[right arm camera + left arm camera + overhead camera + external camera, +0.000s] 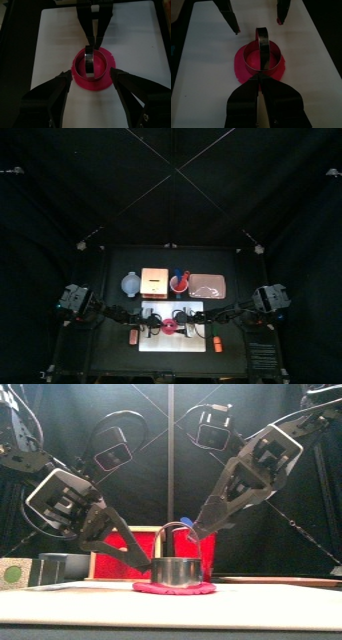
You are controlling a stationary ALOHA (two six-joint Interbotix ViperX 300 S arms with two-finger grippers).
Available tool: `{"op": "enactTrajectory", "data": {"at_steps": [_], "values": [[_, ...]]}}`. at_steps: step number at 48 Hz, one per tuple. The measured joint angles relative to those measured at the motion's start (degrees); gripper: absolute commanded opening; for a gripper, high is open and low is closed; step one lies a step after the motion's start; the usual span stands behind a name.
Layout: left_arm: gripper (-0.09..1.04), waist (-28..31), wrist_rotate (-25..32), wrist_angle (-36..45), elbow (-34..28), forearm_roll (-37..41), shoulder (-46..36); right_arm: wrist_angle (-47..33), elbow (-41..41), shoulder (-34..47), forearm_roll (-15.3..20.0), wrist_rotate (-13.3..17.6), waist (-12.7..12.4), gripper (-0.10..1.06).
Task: Get the cutter from the drawer then cut the dough then place the extra dough in the bowl
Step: Cut the dough
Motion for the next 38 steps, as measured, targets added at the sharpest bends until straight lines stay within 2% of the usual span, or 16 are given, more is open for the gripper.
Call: {"op": "enactTrajectory", "data": {"at_steps": [11, 38], "values": [[0.50, 0.00, 0.09, 0.00, -0.53, 0.00, 2.37, 3.34, -3.08, 0.35, -2.64, 0.09, -0.53, 0.94], [0.50, 0.09, -0.09, 1.14, -1.32, 0.00, 3.34, 7.91, -5.98, 3.34, -2.20, 0.35, -1.32, 0.90]]}}
